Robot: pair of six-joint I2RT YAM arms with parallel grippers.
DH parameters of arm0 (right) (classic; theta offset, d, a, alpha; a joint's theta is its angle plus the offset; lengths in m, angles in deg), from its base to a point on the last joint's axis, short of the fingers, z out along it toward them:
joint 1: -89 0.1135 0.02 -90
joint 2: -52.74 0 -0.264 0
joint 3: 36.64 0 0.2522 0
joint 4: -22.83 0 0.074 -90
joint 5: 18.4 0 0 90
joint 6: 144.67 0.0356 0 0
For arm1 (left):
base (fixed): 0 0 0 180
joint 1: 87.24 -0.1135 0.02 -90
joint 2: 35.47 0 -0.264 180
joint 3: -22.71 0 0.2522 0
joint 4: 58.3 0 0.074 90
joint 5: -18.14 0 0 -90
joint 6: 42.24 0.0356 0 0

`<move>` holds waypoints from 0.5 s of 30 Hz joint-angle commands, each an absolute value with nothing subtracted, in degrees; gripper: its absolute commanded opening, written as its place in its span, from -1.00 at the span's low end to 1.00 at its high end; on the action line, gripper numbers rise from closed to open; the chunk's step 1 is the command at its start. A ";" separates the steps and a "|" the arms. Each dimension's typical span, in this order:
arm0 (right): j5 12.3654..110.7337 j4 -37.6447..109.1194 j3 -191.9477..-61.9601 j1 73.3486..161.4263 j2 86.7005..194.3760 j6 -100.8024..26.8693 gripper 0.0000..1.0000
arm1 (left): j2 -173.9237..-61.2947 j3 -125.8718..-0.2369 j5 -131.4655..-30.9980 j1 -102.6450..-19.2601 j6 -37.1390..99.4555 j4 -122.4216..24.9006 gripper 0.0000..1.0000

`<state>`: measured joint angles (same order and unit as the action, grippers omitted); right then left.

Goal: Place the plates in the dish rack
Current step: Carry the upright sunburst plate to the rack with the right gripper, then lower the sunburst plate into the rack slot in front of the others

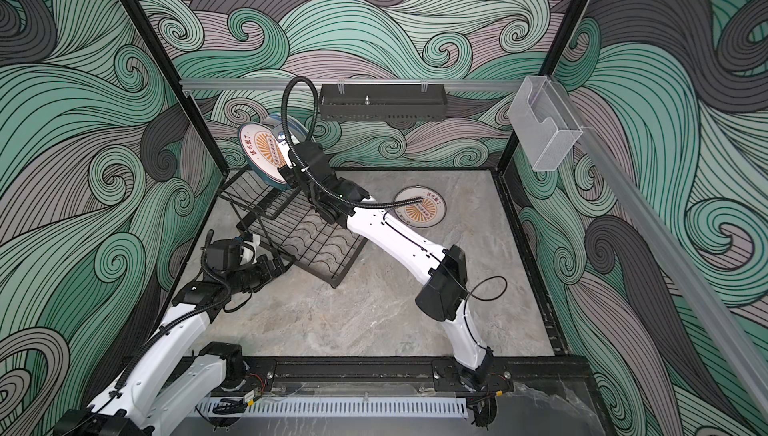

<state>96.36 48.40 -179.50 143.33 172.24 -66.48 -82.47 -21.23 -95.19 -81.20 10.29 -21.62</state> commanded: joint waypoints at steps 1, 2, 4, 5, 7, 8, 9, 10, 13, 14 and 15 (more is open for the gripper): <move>100.69 44.96 -183.36 143.67 172.58 -66.29 -1.00 | -81.87 -21.66 -95.84 -81.79 11.54 -20.40 0.97; 101.18 44.82 -183.48 143.65 172.87 -66.24 -1.00 | -81.94 -21.70 -95.85 -81.88 11.55 -20.39 0.97; 101.31 44.37 -183.41 143.75 173.46 -65.98 -1.00 | -81.94 -21.69 -96.02 -81.97 11.66 -20.43 0.97; 101.38 44.38 -183.66 143.76 173.93 -65.83 -1.00 | -82.07 -21.73 -96.03 -82.10 11.73 -20.38 0.97; 101.42 44.59 -184.27 143.85 174.62 -65.26 -1.00 | -82.17 -21.81 -96.01 -82.21 11.82 -20.27 0.97; 101.48 44.59 -184.48 143.88 175.04 -65.08 -1.00 | -82.30 -21.89 -96.03 -82.23 11.90 -20.18 0.97; 101.46 44.77 -184.84 143.94 175.48 -64.76 -1.00 | -82.18 -21.90 -96.04 -82.27 11.91 -20.19 0.97; 101.44 44.84 -185.07 143.94 175.83 -64.67 -1.00 | -82.18 -21.90 -96.03 -82.40 11.92 -20.19 0.97; 101.60 45.32 -186.05 144.11 177.05 -64.42 -1.00 | -82.14 -21.88 -96.02 -82.50 12.00 -19.95 0.97; 101.73 45.39 -186.19 144.11 177.38 -64.36 -1.00 | -82.19 -21.90 -96.12 -82.51 12.00 -20.02 0.97; 101.93 45.10 -186.24 144.20 177.61 -64.47 -1.00 | -82.22 -21.82 -96.12 -82.54 12.05 -20.08 0.97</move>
